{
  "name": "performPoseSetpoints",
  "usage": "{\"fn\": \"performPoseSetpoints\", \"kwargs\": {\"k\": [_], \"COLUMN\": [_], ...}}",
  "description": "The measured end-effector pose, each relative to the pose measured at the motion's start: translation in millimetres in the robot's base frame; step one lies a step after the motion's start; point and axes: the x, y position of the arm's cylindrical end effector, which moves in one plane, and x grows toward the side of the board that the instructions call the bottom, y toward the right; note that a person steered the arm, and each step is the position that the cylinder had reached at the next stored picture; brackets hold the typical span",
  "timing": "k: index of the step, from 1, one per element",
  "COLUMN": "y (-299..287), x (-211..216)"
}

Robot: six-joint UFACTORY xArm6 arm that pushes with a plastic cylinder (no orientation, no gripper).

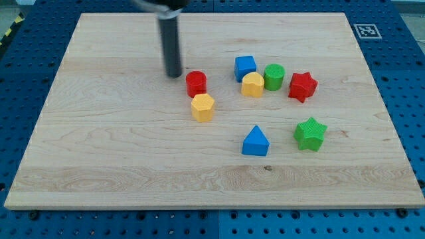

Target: Push the green circle and red circle to the center

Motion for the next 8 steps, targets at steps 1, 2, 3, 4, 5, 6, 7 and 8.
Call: {"fn": "performPoseSetpoints", "kwargs": {"k": [1, 2, 3, 4, 5, 6, 7, 8], "y": [64, 139, 77, 33, 63, 111, 118, 31], "x": [22, 9, 18, 11, 2, 24, 47, 10]}}
